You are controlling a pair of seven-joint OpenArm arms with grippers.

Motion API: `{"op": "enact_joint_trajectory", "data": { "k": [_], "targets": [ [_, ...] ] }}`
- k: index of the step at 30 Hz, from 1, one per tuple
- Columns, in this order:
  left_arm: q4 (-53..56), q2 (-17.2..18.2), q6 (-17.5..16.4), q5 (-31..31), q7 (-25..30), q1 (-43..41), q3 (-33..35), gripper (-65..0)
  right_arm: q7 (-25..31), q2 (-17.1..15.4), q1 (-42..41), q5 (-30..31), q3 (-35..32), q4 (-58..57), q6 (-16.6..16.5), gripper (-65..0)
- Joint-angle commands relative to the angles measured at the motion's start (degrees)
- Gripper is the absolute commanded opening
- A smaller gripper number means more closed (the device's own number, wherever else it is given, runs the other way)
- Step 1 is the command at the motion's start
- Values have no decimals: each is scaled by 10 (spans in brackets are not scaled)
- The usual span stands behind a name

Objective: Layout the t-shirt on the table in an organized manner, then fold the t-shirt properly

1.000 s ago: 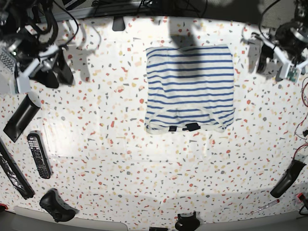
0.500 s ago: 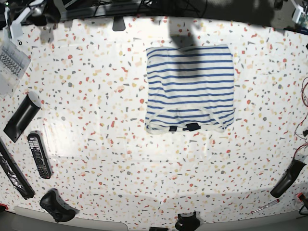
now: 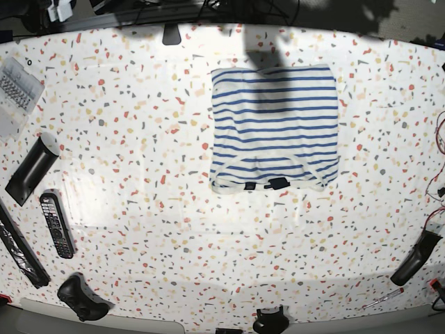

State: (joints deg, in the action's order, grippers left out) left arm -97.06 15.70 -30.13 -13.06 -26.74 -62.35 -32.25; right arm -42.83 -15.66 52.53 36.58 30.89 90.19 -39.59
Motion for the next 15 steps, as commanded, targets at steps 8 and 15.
{"op": "enact_joint_trajectory", "data": {
  "k": [8,15],
  "targets": [
    [195,2,-16,81,113,70,91,-336,48,-65,-61,-83,-134,-167,-4,-374],
    [447,2,-9,130,177,230,188,-336,157,-70,-188,-174,-271,-380,-4,-374]
  ]
}}
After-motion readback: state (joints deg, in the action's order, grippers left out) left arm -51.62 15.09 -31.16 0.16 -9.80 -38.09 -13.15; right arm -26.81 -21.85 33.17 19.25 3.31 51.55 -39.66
